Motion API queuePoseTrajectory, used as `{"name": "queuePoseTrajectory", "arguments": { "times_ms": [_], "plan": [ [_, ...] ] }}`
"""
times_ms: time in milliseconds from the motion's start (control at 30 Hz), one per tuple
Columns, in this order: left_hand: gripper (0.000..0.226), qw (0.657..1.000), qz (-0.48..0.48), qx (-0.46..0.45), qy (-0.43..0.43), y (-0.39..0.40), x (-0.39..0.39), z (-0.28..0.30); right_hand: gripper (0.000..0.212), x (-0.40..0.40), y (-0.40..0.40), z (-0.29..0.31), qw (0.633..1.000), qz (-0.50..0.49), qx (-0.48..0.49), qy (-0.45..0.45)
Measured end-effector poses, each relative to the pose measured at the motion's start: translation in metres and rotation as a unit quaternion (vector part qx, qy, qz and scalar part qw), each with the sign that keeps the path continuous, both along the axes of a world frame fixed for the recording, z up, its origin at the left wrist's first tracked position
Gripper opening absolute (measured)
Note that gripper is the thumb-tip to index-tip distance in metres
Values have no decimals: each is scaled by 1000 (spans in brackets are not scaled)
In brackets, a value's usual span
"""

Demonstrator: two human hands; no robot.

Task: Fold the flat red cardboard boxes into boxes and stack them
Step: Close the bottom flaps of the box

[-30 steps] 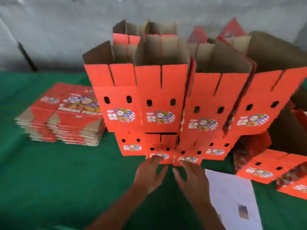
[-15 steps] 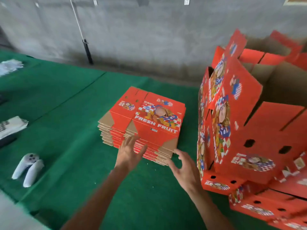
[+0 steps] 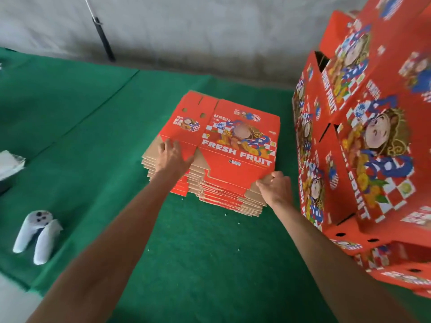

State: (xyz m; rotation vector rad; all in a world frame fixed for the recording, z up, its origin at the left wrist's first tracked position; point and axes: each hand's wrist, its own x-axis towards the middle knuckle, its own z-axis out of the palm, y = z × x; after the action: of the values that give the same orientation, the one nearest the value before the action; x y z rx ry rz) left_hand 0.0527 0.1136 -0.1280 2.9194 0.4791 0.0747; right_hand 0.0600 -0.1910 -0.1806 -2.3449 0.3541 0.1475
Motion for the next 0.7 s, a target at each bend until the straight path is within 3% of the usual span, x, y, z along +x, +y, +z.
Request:
{"name": "queuePoseTrajectory", "arguments": {
  "times_ms": [167, 333, 500, 600, 700],
  "plan": [
    [75, 985, -21, 158, 65, -19, 10, 10, 43, 2, 9, -1, 996, -68, 51, 39],
    [42, 984, -55, 153, 73, -28, 11, 11, 55, -18, 11, 0, 997, -67, 38, -10],
    [53, 973, -76, 219, -2, -31, 6, 28, 41, -41, 12, 23, 961, -56, 238, -127],
    [48, 987, -43, 149, -37, -24, -11, 61, 33, -61, 11, 46, 952, -24, 233, -197],
    [32, 988, -3, 7, -153, -13, -43, 98, 37, -74, -1, 76, 953, 11, 148, -263]
  ]
}}
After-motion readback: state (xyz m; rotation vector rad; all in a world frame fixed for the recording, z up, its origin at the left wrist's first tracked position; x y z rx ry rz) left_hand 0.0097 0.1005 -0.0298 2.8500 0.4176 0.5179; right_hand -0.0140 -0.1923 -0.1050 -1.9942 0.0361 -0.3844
